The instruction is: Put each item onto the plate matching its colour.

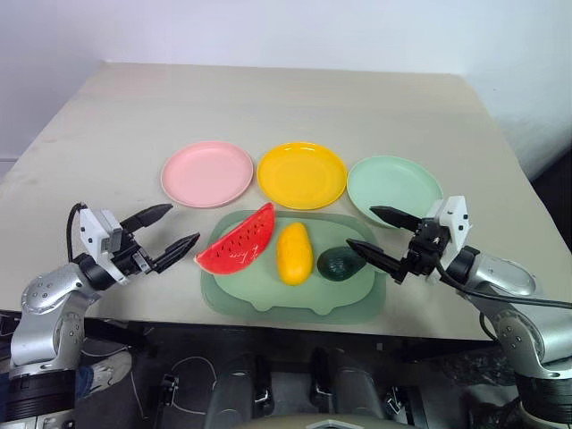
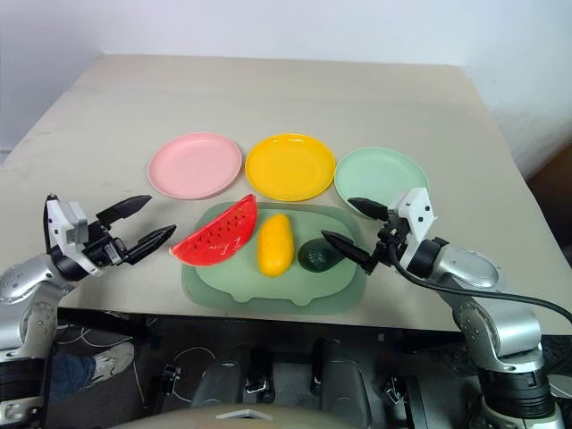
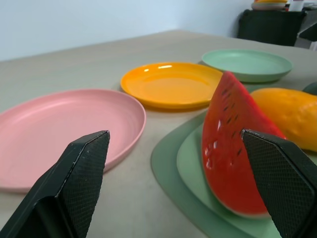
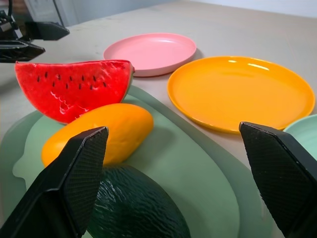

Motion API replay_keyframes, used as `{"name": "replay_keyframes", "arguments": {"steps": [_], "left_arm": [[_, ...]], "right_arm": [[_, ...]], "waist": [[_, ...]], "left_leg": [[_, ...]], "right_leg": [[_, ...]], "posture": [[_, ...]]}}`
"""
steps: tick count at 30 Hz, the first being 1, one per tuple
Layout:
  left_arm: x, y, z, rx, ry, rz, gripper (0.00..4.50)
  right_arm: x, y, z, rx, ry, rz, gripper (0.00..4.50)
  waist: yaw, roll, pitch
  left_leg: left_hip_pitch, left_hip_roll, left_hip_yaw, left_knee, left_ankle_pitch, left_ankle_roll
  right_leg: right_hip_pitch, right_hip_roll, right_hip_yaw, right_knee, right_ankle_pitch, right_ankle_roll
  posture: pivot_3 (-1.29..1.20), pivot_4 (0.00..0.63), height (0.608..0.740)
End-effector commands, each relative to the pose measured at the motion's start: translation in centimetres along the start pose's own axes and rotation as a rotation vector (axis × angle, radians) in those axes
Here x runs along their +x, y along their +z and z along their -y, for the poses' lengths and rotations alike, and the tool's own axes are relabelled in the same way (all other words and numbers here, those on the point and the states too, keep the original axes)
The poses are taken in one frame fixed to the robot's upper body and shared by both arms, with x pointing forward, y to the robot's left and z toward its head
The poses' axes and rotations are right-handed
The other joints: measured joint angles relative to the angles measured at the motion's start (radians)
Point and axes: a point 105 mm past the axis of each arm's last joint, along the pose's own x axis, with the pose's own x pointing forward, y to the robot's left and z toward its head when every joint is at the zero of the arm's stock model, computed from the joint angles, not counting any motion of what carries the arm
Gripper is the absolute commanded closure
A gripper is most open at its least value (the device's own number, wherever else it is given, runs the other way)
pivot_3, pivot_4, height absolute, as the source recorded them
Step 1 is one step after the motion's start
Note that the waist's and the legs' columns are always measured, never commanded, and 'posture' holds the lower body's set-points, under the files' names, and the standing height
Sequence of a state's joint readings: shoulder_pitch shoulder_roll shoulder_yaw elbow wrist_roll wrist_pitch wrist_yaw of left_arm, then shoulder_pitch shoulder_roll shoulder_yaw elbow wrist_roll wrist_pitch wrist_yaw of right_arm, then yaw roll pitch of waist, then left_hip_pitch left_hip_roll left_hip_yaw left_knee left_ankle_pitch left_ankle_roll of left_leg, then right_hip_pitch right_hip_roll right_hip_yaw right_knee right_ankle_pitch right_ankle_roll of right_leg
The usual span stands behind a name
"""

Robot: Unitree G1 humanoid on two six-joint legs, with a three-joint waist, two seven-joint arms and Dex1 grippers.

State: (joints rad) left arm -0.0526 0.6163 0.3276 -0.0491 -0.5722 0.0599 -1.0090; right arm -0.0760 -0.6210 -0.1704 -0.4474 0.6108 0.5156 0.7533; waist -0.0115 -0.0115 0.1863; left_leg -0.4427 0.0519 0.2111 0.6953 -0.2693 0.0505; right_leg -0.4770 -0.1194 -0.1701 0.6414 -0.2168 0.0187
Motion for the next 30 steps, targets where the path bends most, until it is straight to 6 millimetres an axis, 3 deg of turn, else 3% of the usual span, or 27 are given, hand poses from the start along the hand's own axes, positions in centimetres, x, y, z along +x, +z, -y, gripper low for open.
{"name": "replay_keyframes", "arguments": {"steps": [1,16,21,30], "left_arm": [[0.6,1.1,0.6,0.026,-0.013,0.035,0.02],[2.8,1.9,3.5,-0.03,-0.084,0.072,0.02],[2.9,2.8,5.0,-0.048,-0.133,0.065,0.02],[2.5,3.4,5.2,-0.06,-0.118,0.06,0.02]], "right_arm": [[-0.5,0.9,0.3,-0.038,-0.006,0.021,0.0],[-1.6,1.0,0.0,-0.017,0.031,-0.062,0.0],[-1.1,1.3,-0.6,-0.011,0.09,-0.078,0.0],[0.8,0.9,-2.0,-0.038,0.239,-0.105,0.0]], "waist": [[0.0,0.0,0.0],[0.001,0.0,0.0],[-0.002,0.0,0.0],[0.0,0.0,0.0]], "left_leg": [[0.0,0.0,0.0,0.0,0.0,0.0],[0.0,0.0,0.0,0.0,0.0,0.0],[0.0,0.0,0.0,0.0,0.0,0.0],[0.0,0.0,0.0,0.0,0.0,0.001]], "right_leg": [[0.0,0.0,0.0,0.0,0.0,0.0],[0.0,0.0,0.0,0.0,0.0,0.0],[0.0,0.001,0.0,0.0,0.0,0.0],[0.001,0.0,0.0,-0.001,0.0,0.0]], "posture": [[0.0,0.15,0.696],[0.0,0.15,0.696],[0.0,0.15,0.696],[0.0,0.15,0.696]]}}
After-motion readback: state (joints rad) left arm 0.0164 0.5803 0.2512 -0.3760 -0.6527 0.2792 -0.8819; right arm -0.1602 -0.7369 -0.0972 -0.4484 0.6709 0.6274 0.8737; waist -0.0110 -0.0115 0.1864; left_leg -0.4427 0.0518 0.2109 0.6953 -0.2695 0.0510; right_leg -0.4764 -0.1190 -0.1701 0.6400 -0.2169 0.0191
